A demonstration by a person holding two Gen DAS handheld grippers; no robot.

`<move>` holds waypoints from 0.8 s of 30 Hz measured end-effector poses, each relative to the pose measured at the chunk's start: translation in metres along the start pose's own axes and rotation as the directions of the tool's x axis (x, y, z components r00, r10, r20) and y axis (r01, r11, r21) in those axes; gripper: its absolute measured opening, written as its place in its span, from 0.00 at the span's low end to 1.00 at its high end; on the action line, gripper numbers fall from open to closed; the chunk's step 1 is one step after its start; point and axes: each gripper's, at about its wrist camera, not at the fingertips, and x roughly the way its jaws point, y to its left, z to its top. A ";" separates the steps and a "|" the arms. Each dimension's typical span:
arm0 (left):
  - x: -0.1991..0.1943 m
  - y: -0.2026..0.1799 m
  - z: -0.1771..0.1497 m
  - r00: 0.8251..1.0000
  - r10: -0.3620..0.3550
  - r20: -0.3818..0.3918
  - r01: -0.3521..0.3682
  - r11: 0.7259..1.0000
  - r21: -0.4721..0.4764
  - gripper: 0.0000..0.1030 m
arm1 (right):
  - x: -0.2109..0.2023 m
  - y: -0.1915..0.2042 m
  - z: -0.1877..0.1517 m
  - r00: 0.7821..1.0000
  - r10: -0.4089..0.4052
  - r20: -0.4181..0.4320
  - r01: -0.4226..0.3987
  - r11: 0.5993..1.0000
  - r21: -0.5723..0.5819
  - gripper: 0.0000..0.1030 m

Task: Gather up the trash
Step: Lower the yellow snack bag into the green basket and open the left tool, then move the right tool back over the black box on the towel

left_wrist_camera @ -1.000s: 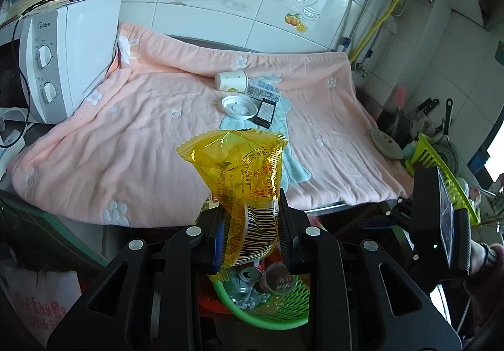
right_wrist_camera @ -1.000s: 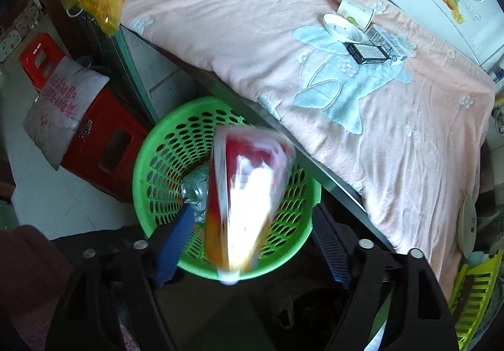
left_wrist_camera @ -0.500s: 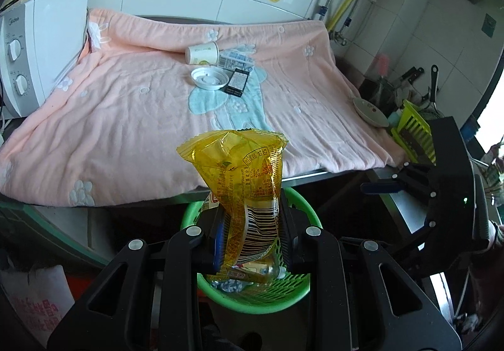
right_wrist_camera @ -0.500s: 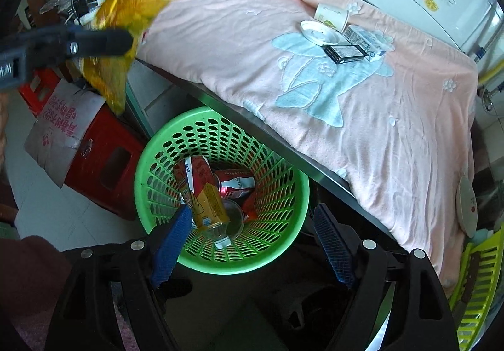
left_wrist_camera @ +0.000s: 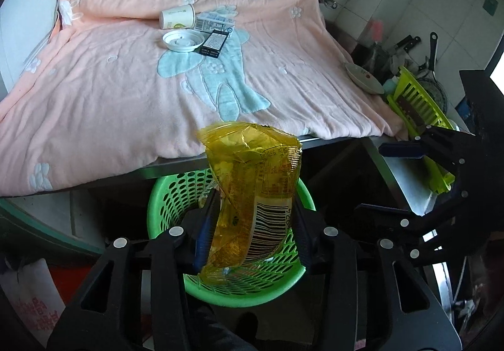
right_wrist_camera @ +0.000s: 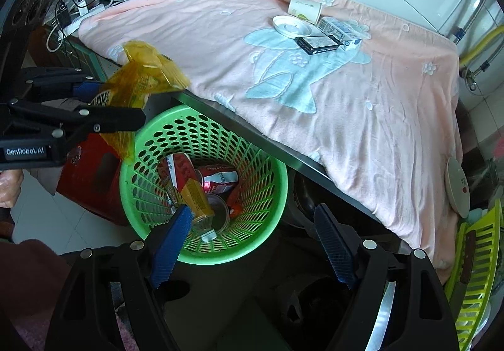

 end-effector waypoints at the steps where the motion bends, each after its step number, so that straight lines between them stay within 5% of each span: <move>1: 0.002 -0.001 0.001 1.000 -0.004 -0.006 0.004 1.000 0.003 0.46 | 0.000 -0.001 0.000 1.000 -0.001 0.001 0.001 1.000 0.005 0.75; 11: 0.016 -0.014 0.008 0.999 -0.022 -0.025 0.022 1.000 0.010 0.66 | 0.000 -0.015 -0.006 1.000 -0.005 0.003 0.005 0.999 0.051 0.75; 24: 0.005 -0.001 0.023 1.000 0.017 0.019 -0.016 1.000 -0.014 0.67 | 0.004 -0.025 0.003 1.000 0.018 0.023 -0.020 0.996 0.092 0.75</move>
